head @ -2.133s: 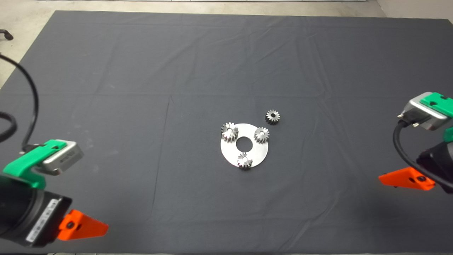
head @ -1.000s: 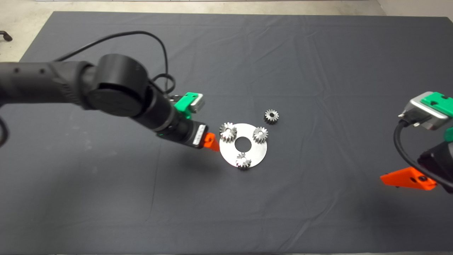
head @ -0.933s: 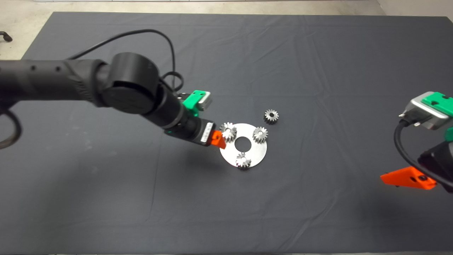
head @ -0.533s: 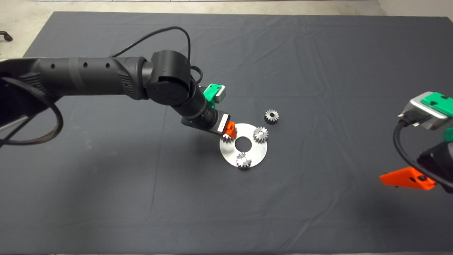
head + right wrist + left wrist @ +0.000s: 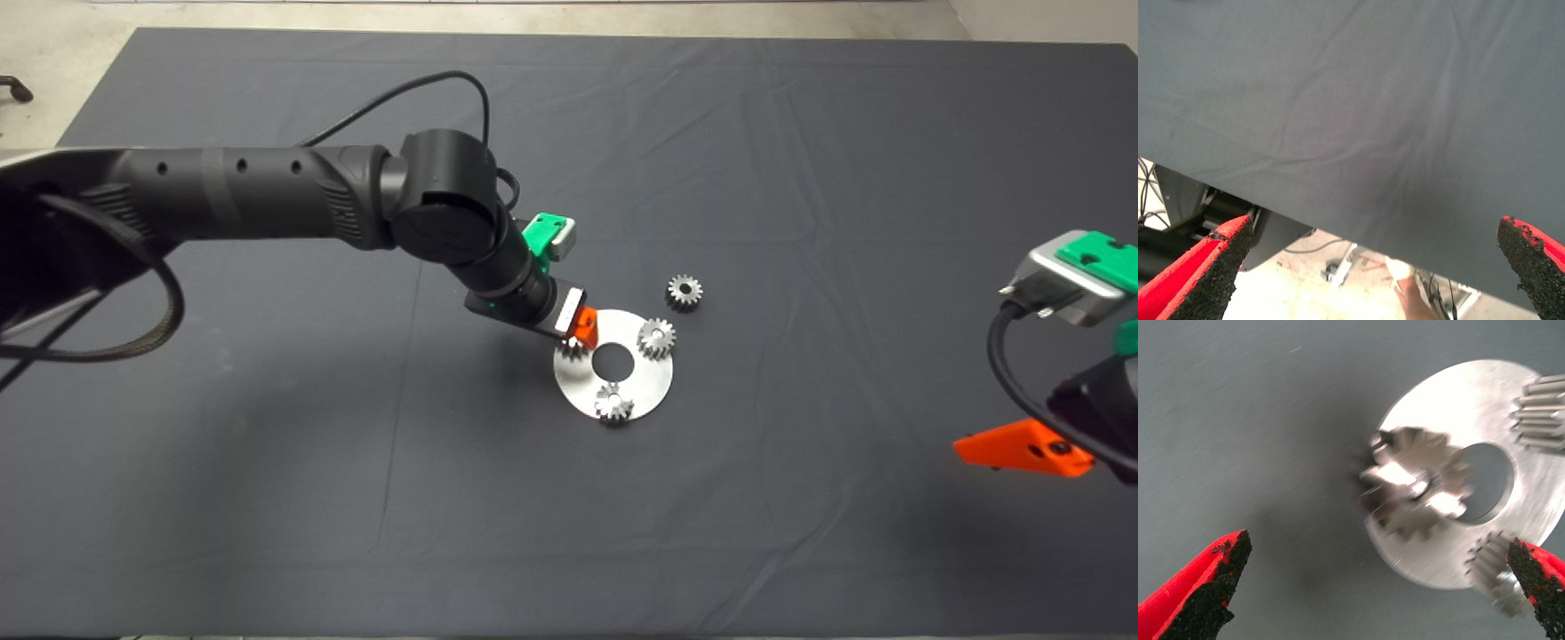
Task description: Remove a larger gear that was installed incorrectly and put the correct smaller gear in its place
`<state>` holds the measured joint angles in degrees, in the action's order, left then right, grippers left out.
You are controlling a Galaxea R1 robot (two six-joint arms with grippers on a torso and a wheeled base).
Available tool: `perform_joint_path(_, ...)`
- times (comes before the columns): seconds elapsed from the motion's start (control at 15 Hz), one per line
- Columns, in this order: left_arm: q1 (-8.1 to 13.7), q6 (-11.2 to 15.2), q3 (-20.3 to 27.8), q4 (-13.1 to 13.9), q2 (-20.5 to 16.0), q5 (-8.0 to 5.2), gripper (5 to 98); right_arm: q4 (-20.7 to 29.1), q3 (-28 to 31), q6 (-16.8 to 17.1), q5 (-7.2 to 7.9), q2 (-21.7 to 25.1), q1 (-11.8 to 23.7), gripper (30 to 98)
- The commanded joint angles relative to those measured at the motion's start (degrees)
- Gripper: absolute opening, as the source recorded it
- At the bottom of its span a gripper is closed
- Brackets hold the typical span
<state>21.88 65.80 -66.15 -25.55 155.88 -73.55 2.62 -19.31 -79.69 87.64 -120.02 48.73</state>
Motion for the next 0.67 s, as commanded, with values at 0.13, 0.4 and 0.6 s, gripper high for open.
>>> perform_joint_path(0.13, 0.51, -3.75, -5.03, -1.20, 4.84, -5.61, 98.2, 1.42, 0.08, -0.55, 0.25, 0.35, 1.02, 96.8)
perform_joint_path(0.4, -1.65, -6.83, -8.46, -1.26, 5.54, -5.80, 98.2, 1.51, 0.08, -0.55, 0.25, 0.52, 1.02, 96.8)
perform_joint_path(0.6, -1.65, -6.92, -8.72, -1.26, 5.63, -5.73, 98.2, 1.51, 0.08, -0.55, 0.25, 0.43, 1.02, 96.8)
